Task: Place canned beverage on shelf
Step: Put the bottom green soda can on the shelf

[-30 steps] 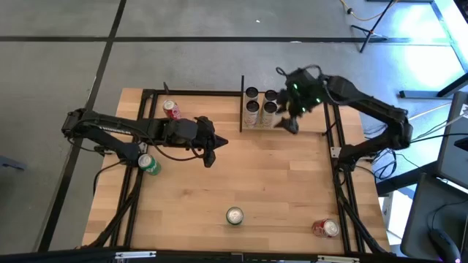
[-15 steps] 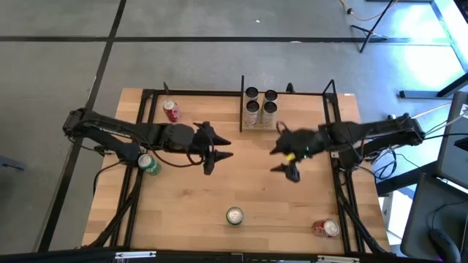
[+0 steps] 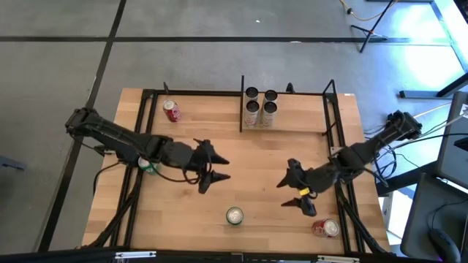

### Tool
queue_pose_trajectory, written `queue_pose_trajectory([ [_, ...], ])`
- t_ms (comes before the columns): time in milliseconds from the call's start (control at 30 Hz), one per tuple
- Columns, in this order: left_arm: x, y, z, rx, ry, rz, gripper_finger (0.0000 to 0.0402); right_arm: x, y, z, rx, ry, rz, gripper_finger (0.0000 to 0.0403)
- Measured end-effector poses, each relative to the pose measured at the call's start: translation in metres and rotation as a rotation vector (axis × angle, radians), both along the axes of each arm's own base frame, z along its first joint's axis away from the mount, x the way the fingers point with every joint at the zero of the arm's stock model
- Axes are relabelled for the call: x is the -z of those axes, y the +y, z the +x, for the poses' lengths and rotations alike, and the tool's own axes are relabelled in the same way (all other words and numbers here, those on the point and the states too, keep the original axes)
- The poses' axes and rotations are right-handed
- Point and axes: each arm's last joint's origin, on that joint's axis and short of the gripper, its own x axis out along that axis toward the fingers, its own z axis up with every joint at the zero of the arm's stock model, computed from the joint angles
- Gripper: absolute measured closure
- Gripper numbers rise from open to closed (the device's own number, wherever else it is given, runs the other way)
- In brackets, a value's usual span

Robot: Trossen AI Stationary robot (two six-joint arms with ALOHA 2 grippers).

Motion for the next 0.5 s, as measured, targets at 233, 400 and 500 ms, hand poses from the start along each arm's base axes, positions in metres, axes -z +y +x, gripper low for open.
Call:
queue_pose_trajectory([
  [233, 0.0, -0.039, -0.015, 0.094, 0.001, -0.034, 0.0136, -0.007, 0.012, 0.008, 0.052, -0.088, 0.133, 0.0104],
  [400, 0.004, -0.073, -0.031, 0.108, -0.005, -0.005, 0.0136, 0.002, 0.039, 0.029, 0.012, -0.18, 0.168, 0.0104],
  [500, 0.006, -0.093, -0.043, 0.124, 0.004, -0.031, 0.0136, 0.02, 0.054, 0.045, 0.007, -0.152, 0.139, 0.0104],
])
